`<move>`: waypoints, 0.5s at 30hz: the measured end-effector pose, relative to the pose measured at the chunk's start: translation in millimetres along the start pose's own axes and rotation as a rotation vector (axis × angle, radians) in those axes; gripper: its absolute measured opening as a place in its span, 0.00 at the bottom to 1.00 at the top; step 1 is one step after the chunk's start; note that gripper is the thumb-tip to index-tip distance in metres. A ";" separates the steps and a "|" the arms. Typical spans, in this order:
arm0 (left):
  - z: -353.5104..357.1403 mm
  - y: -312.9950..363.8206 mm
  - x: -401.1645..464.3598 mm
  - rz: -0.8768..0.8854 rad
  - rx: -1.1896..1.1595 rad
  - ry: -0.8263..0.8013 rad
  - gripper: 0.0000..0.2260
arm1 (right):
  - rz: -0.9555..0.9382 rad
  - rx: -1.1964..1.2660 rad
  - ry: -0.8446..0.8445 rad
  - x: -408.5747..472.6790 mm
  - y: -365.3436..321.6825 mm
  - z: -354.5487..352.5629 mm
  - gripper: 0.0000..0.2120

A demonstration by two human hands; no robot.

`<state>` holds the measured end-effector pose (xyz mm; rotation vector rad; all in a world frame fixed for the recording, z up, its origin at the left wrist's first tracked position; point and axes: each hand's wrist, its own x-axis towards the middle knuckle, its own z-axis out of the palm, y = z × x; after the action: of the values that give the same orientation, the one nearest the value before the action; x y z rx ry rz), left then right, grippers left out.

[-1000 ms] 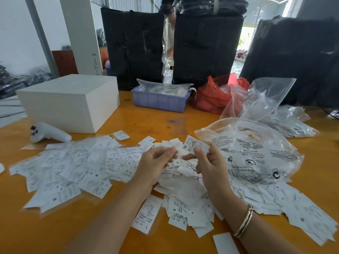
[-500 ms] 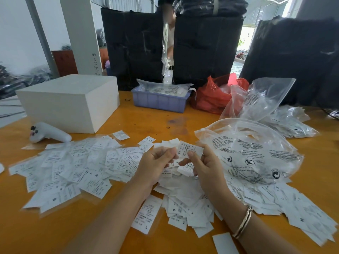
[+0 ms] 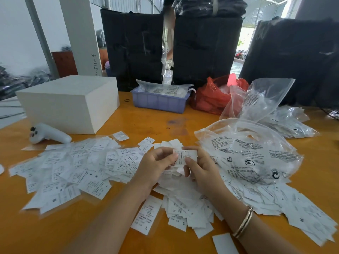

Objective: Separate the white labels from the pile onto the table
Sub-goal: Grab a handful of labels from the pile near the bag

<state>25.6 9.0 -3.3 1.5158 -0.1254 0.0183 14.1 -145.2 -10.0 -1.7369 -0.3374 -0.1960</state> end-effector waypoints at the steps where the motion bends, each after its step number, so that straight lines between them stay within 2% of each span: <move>1: 0.6 0.0 -0.5 0.006 0.010 -0.011 0.03 | -0.012 -0.035 -0.018 -0.9 -1.3 1.7 0.13; 5: 1.2 0.9 -1.0 0.015 -0.016 0.012 0.03 | -0.005 -0.069 -0.035 -3.1 -2.9 7.8 0.18; 10: -0.6 -0.1 1.1 0.011 -0.016 0.072 0.03 | -0.003 -0.052 0.143 1.4 -3.1 -1.1 0.06; 15: 1.3 -2.9 1.7 0.074 0.147 0.054 0.03 | -0.048 -0.102 0.072 1.1 -3.4 1.4 0.07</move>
<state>27.4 7.5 -6.0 1.6555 -0.1395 0.1302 13.9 -143.2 -6.8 -1.8187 -0.3212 -0.3148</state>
